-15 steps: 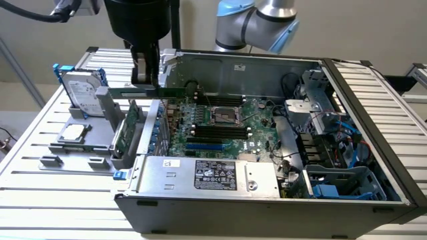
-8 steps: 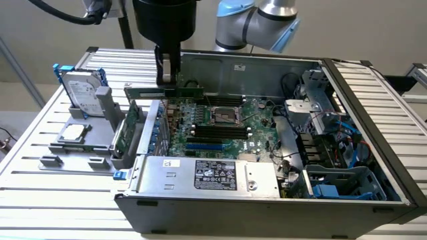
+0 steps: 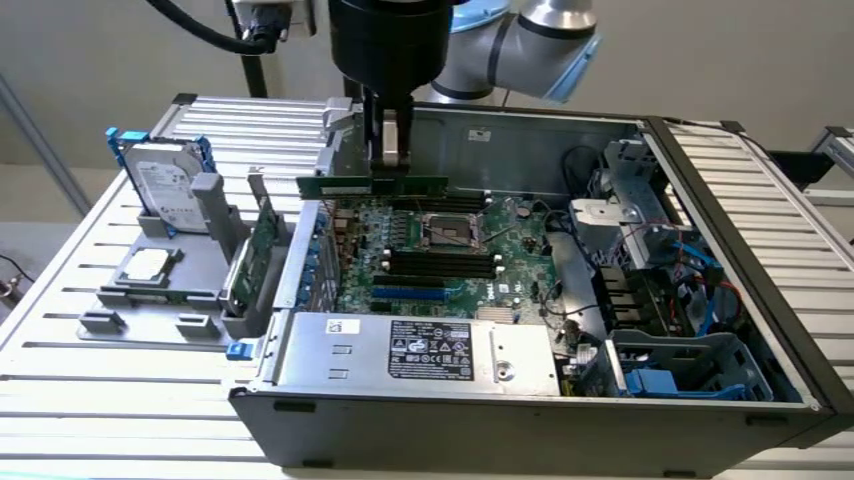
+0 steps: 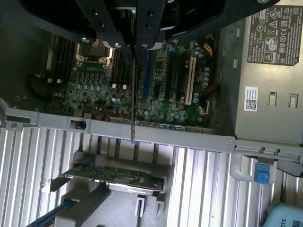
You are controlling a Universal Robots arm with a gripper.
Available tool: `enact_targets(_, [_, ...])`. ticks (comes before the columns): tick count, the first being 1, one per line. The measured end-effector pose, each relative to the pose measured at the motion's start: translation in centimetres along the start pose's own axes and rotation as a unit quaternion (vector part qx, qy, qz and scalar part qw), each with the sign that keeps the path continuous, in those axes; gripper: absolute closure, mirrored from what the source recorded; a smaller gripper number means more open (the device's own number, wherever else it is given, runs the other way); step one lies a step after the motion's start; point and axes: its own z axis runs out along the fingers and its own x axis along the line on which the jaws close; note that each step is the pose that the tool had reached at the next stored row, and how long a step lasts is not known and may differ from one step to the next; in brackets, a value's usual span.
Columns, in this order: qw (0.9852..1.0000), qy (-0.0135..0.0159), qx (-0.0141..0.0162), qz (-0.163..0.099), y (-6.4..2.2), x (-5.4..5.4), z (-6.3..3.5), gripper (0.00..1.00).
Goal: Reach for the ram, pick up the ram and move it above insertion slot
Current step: 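Pick up the ram and move it above insertion slot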
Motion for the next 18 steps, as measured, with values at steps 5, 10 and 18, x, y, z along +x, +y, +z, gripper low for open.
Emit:
enact_targets(5, [1.0, -0.0007, -0.0002, -0.001, -2.26, 0.2, -0.1, 0.87])
enact_targets(10, [1.0, -0.0008, -0.0013, -0.002, -4.5, 0.4, -0.19, 0.87])
enact_targets(18, [1.0, 0.0032, -0.003, -0.001, -6.42, -0.6, 0.35, 0.87])
